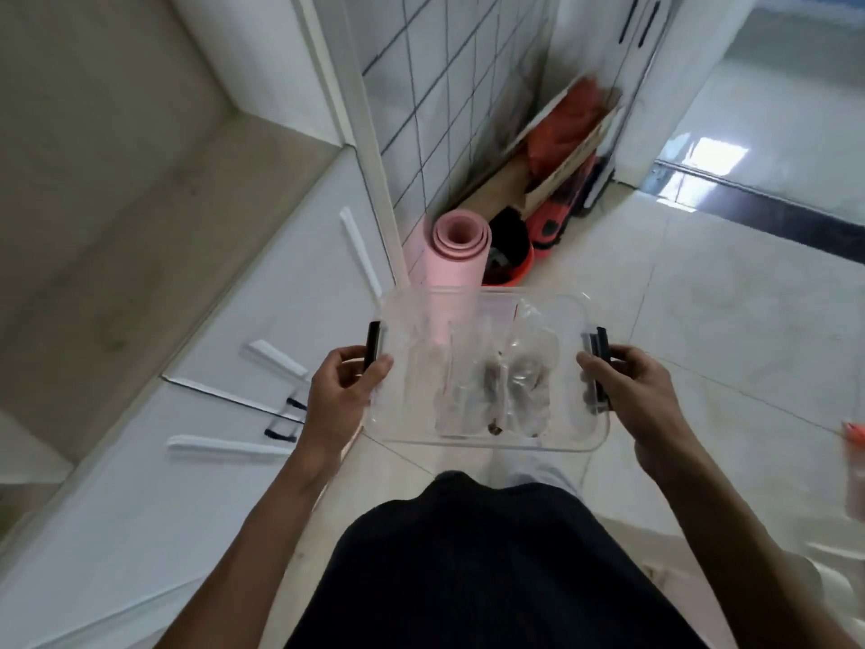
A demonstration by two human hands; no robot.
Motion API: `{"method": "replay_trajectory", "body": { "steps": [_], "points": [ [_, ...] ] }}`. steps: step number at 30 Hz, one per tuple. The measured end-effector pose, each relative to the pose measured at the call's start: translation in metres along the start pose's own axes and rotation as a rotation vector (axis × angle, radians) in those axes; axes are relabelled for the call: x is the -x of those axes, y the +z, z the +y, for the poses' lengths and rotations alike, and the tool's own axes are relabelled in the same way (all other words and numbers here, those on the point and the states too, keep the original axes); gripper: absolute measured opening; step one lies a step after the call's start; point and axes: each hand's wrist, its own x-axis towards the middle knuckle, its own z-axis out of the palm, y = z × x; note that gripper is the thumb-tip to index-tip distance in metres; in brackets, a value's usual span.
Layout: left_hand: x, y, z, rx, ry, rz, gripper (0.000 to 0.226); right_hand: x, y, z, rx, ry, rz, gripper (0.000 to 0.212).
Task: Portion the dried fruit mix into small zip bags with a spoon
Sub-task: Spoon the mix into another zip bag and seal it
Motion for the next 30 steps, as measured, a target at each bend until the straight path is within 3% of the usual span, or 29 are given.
{"method": "replay_trajectory", "body": {
  "steps": [9, 16, 19, 22, 30],
  "points": [
    [-0.004, -0.017, 0.038, 0.178, -0.067, 0.568, 0.03, -0.145, 0.102, -0.14, 0.289, -0.139, -0.561, 0.012],
    [0.027, -0.016, 0.106, 0.333, 0.05, 0.904, 0.065, -0.186, 0.199, -0.254, 0.396, -0.343, -0.898, 0.026],
    [0.028, -0.035, 0.128, 0.363, 0.071, 0.979, 0.065, -0.183, 0.234, -0.285, 0.395, -0.377, -1.007, 0.043],
    [0.017, -0.066, 0.147, 0.323, 0.082, 0.97, 0.046, -0.175, 0.27, -0.303, 0.412, -0.437, -1.056, 0.053],
    [-0.044, -0.157, 0.171, 0.355, 0.033, 0.951, 0.042, -0.182, 0.379, -0.319, 0.395, -0.421, -0.987, 0.021]
  ]
}}
